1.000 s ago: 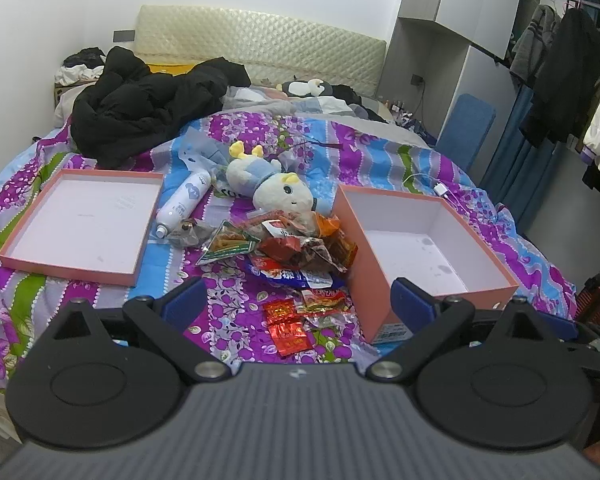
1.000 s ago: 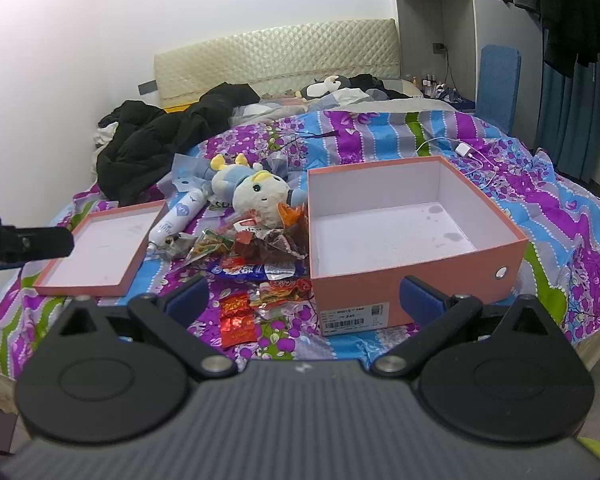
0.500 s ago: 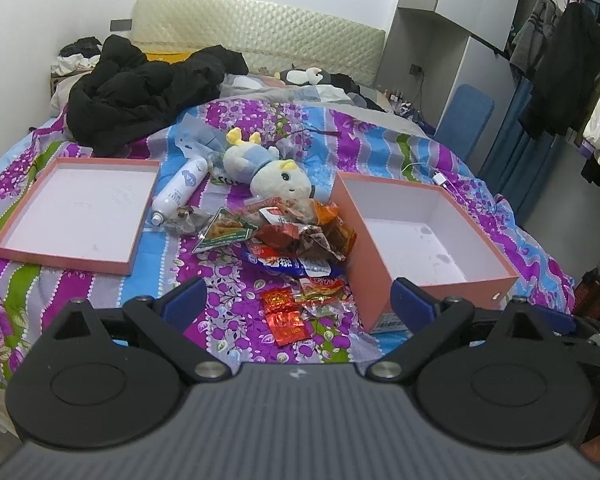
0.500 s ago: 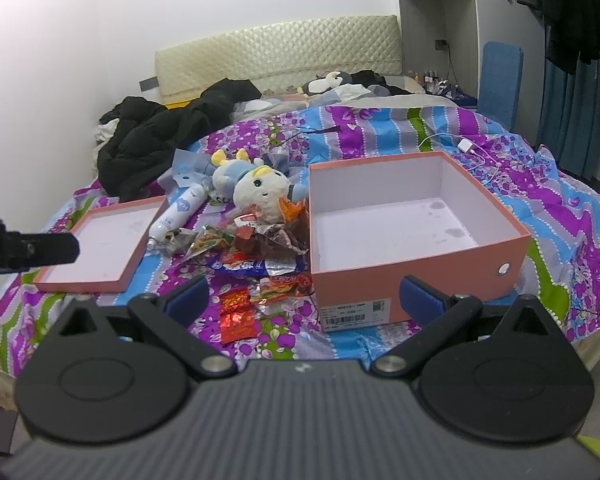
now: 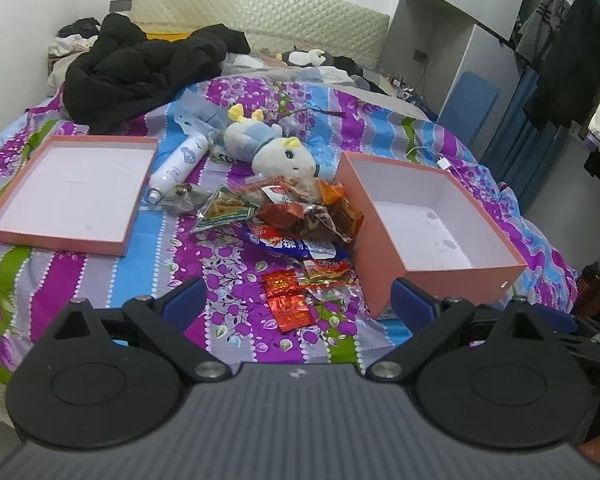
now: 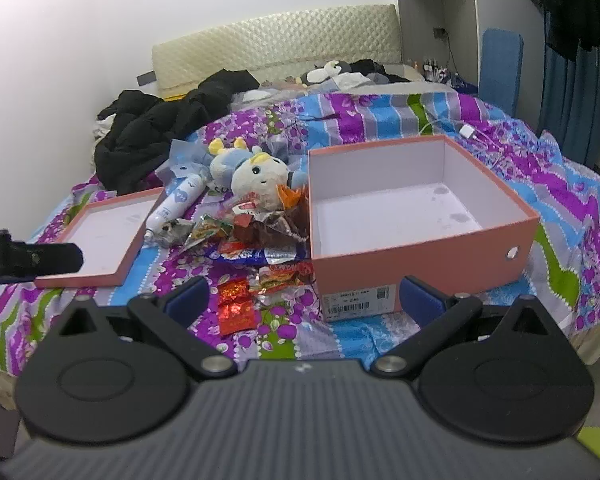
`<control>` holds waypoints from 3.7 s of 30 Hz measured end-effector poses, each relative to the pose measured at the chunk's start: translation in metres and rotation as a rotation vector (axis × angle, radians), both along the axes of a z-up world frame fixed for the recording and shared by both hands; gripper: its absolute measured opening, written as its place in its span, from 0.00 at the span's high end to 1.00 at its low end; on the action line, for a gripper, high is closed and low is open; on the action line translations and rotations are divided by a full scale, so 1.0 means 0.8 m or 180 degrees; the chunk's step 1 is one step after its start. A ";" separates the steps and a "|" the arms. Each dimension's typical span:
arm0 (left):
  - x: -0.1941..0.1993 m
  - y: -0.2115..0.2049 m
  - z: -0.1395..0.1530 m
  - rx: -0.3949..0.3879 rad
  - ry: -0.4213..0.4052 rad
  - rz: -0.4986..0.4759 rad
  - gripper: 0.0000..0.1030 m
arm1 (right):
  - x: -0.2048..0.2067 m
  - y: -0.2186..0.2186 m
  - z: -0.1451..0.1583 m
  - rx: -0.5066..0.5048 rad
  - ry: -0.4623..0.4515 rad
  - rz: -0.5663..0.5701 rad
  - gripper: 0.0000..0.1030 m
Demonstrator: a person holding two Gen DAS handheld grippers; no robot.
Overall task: Organize snacks
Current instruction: 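Lower the left tool onto the red candy wrapper and close it, then lift the red candy with the left tool while the right tool grasps the red-labelled bag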
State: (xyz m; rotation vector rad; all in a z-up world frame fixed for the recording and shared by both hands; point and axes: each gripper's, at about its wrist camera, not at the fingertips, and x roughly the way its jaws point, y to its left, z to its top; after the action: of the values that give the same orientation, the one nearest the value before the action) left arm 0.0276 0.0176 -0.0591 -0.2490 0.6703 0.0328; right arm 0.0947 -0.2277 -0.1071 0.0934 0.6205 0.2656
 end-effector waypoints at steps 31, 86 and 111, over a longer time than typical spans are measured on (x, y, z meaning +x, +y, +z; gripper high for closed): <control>0.186 0.061 -0.192 -0.0581 0.0418 -0.0376 0.04 | 0.060 0.125 -0.132 -0.1131 -0.0800 0.0860 0.07; 0.243 0.090 -0.251 -0.0027 0.1207 -0.0332 0.38 | 0.087 0.161 -0.214 -0.1508 -0.0278 0.1687 0.95; 0.201 0.099 -0.258 -0.0395 0.0942 0.0088 0.19 | 0.106 0.104 -0.188 -0.0175 0.0070 0.0588 0.17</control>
State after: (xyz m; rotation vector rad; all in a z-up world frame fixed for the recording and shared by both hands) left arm 0.1888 0.0970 -0.2659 -0.3771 0.9651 0.0553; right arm 0.1797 -0.1441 -0.2571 -0.0142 0.6589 0.4262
